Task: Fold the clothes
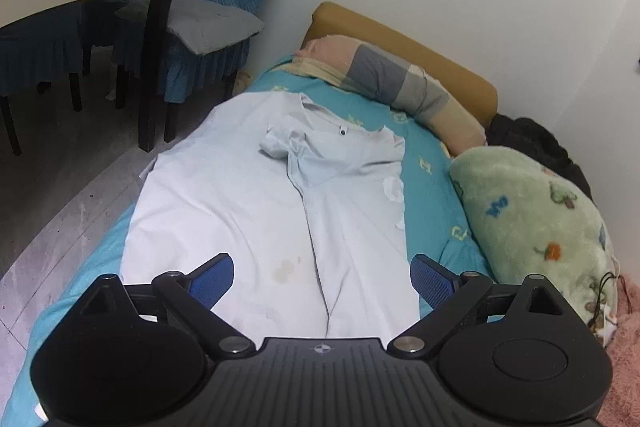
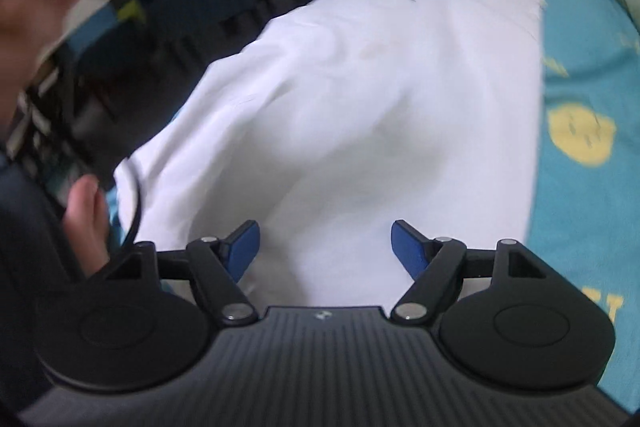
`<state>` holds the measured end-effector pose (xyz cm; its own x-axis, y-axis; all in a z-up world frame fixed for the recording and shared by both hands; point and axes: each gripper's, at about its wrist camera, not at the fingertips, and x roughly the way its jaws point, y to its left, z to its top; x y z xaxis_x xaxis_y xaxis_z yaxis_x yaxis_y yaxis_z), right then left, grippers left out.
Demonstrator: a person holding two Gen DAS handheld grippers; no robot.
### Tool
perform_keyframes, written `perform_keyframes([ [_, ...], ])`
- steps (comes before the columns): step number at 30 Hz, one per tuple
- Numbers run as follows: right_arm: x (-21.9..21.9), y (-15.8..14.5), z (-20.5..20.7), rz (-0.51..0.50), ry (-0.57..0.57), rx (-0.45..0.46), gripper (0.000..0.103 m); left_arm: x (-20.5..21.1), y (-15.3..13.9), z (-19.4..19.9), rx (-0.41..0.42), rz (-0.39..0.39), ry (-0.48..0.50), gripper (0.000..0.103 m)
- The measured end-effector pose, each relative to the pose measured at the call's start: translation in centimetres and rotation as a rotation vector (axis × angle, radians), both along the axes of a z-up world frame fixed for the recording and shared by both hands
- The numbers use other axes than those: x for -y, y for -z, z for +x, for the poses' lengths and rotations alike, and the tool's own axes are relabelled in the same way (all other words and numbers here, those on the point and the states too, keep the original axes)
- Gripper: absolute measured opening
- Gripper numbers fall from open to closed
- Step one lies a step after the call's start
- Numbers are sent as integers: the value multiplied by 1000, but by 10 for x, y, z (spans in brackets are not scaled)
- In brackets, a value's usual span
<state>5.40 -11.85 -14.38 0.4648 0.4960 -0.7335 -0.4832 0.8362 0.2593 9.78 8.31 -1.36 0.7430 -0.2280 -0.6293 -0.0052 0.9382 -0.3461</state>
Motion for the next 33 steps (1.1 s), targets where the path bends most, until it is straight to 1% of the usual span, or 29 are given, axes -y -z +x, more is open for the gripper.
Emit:
perform_keyframes([
  [2, -11, -2, -3, -7, -24, -8, 73, -5, -3, 0, 12, 0, -5, 97],
  [4, -22, 4, -2, -69, -36, -26, 73, -11, -4, 0, 12, 3, -15, 97],
  [5, -27, 7, -1, -99, -42, -34, 71, -15, -4, 0, 12, -2, -24, 97],
  [6, -30, 7, -2, -131, -44, -23, 65, -19, -5, 1, 11, -12, -34, 97],
  [7, -33, 7, -3, -163, -46, -11, 48, -24, -6, 2, 10, -28, -43, 97],
  [8, -36, 7, -4, -194, -48, 1, 38, -29, -6, 2, 9, -47, -53, 98],
  [9, -34, 4, -4, -203, -42, -4, 19, -34, -6, 3, 6, -66, -62, 98],
  [10, -32, 1, -4, -212, -36, -10, 9, -39, -6, 3, 2, -85, -71, 98],
  [11, -29, -3, -4, -216, -31, -11, 9, -44, -6, 3, -1, -104, -80, 98],
  [14, -25, -23, -15, -239, -38, 41, 7, -53, -5, 2, -9, -143, -91, 98],
  [17, -21, -39, -28, -245, -46, 87, 7, -55, -7, 0, -3, -160, -85, 98],
  [18, -21, -38, -31, -249, -53, 85, 7, -54, -8, 0, 3, -155, -80, 98],
  [20, -23, -28, -34, -262, -72, 59, 7, -48, -11, -1, 13, -127, -69, 98],
  [21, -24, -22, -36, -267, -79, 45, 8, -45, -12, -2, 15, -105, -63, 98],
  [23, -18, -19, -34, -239, -57, 20, 10, -38, -14, -6, 25, -65, -54, 98],
  [24, -12, -23, -31, -211, -38, 2, 12, -35, -16, -9, 36, -48, -48, 98],
  [26, -1, -31, -25, -155, 0, -33, 34, -28, -20, -14, 59, -11, -31, 98],
  [27, 7, -38, -22, -126, 28, -30, 60, -25, -23, -16, 69, 4, -24, 98],
  [28, 15, -45, -20, -97, 56, -27, 75, -21, -25, -18, 78, 19, -18, 98],
  [29, 23, -52, -17, -68, 84, -25, 78, -19, -27, -20, 89, 22, -9, 99],
  [31, 39, -61, 0, -40, 132, -17, 78, -15, -30, -23, 110, 29, 7, 99],
  [33, 50, -64, 33, -81, 172, -21, 78, -13, -32, -24, 132, 41, 6, 100],
])
